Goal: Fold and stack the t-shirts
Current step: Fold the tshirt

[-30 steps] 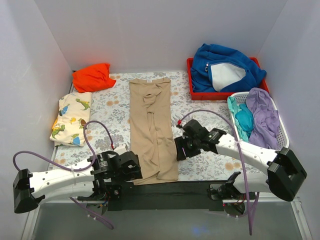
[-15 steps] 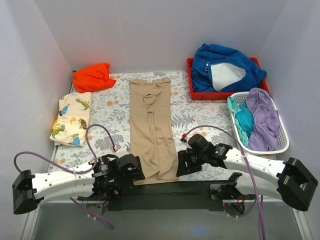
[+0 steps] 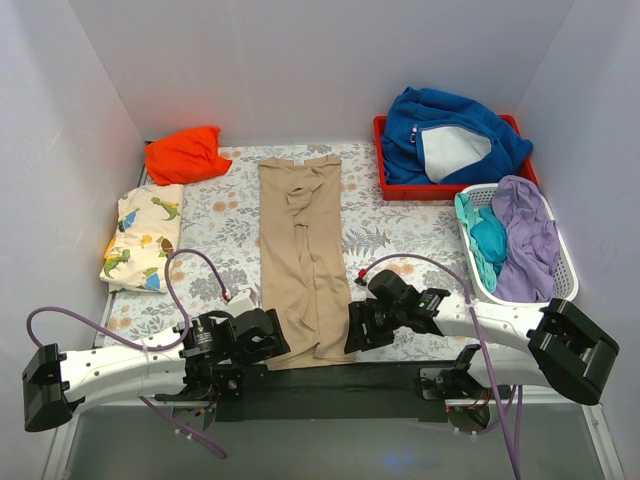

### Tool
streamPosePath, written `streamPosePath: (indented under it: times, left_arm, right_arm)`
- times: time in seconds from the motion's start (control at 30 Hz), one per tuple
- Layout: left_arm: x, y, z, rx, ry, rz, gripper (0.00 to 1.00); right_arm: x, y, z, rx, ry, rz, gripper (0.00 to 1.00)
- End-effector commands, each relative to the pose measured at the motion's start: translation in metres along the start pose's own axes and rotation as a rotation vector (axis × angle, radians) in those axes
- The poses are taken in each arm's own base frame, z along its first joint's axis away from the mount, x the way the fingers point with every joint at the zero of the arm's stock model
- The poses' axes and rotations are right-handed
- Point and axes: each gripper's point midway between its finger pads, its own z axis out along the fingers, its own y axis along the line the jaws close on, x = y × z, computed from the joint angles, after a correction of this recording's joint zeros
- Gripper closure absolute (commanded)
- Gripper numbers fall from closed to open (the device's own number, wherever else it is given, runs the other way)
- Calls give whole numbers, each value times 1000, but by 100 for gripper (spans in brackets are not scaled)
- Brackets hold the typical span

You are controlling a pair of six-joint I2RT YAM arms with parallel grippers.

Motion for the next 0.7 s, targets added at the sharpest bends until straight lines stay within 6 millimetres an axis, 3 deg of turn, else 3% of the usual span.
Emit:
streamPosePath:
  times: [0.0,0.17,0.2,0.4,0.5,0.6,0.67]
  left_arm:
    - [-1,5,9,-28,-20,-104,17]
    - [0,5,13,-36,-18,-77,28]
    - [0,6,13,-37,-15,-75,36]
    - [4,5,16,-31,1,-58,54]
    - [9,7,18,-28,24,-55,71]
    - [19,13,20,-37,69,-51,96]
    - [25,17,22,-37,97,-55,100]
  right_arm:
    - [4,-3,8,-11,7,8,37]
    - [9,0,13,-28,35,10,38]
    - [10,-1,15,-22,43,11,38]
    - [12,-2,19,-6,57,9,45]
    - [12,-2,19,-4,52,7,57]
    - [13,-4,19,-1,53,11,68]
    - [14,-4,18,2,51,11,77]
